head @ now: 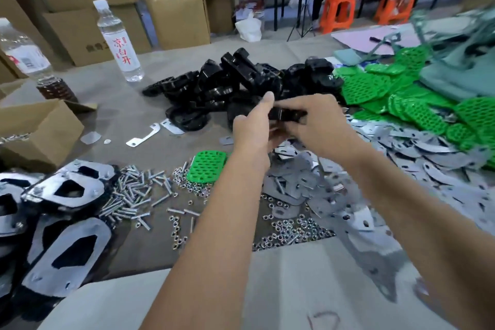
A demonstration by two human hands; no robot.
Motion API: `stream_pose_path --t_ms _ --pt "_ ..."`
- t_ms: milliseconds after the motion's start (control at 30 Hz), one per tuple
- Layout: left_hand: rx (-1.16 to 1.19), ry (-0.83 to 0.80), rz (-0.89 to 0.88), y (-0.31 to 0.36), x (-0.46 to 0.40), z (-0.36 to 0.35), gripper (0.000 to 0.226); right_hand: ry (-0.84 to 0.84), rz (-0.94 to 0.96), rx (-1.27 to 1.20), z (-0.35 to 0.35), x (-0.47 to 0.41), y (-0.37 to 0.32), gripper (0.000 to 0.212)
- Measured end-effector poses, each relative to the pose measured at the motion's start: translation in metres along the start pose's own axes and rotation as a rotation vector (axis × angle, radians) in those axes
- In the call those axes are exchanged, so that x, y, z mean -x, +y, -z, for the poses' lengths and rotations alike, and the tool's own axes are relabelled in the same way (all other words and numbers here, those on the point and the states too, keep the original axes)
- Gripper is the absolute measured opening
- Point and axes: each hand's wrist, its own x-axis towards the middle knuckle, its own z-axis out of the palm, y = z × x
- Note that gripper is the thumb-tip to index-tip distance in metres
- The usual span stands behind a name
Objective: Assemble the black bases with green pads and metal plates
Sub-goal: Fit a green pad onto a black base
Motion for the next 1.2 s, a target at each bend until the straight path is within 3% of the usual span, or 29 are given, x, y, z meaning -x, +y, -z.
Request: stream_pose_path --t_ms 67,100,167,200,233,300,333,400,467,600,633,700,767,833,867,1000,1067,1200 --pt "-0.067 0.031 -0.016 -0.012 0.007 -0.016 0.03 -0.168 -0.035 -0.109 0.025 0.014 0.017 0.047" --pt "-0.078 0.043 -0.017 -0.017 0.01 -0.022 0.027 -0.134 -0.102 -0.197 0.035 0.018 0.026 0.044" --pt "-0.089 0.013 -0.011 -0.027 0.018 -0.033 0.025 0.124 -0.247 -0.234 0.052 0.018 0.052 0.038" --pt "-0.116 -0.013 -0.009 -0.031 0.023 -0.039 0.025 0.224 -0.294 -0.055 0.059 0.015 0.067 0.038" --pt "-0.147 -0.044 -0.001 -0.035 0.027 -0.045 0.026 0.212 -0.33 0.217 0.064 0.011 0.081 0.046" --pt "-0.195 -0.1 0.023 -0.039 0.033 -0.052 0.035 -0.057 -0.364 0.624 0.068 0.0 0.105 0.079" --pt "-0.207 -0.122 0.032 -0.041 0.035 -0.054 0.036 -0.165 -0.358 0.699 0.07 -0.005 0.112 0.091" --pt "-0.204 -0.171 0.028 -0.043 0.038 -0.057 0.033 -0.228 -0.317 0.75 0.07 -0.013 0.122 0.096" --pt "-0.199 -0.223 -0.005 -0.047 0.04 -0.055 0.028 -0.147 -0.273 0.775 0.071 -0.019 0.128 0.083" --pt "-0.13 -0.299 -0.028 -0.052 0.046 -0.046 0.023 0.042 -0.202 0.892 0.075 -0.011 0.114 0.025" --pt "-0.098 -0.293 -0.013 -0.053 0.048 -0.043 0.023 0.131 -0.224 0.804 0.077 -0.006 0.106 0.014" --pt "-0.022 -0.239 0.007 -0.051 0.05 -0.035 0.025 0.331 -0.351 0.507 0.08 0.009 0.086 0.031" --pt "0.057 -0.154 -0.023 -0.05 0.051 -0.021 0.022 0.479 -0.527 -0.13 0.077 0.026 0.059 0.034" --pt "0.129 -0.044 -0.066 -0.046 0.053 0.001 0.026 0.468 -0.627 -0.804 0.062 0.046 0.026 0.018" --pt "0.144 -0.005 -0.093 -0.043 0.057 0.015 0.026 0.423 -0.608 -0.988 0.052 0.056 0.011 0.014" --pt "0.095 0.048 -0.206 -0.037 0.077 0.062 0.023 0.24 -0.504 -1.201 0.009 0.086 -0.033 0.014" --pt "0.073 0.087 -0.26 -0.035 0.088 0.082 0.031 0.165 -0.485 -1.216 -0.009 0.095 -0.05 0.014" --pt "-0.188 0.091 -0.395 -0.029 0.102 0.112 0.038 0.058 -0.395 -1.169 -0.029 0.109 -0.06 0.012"
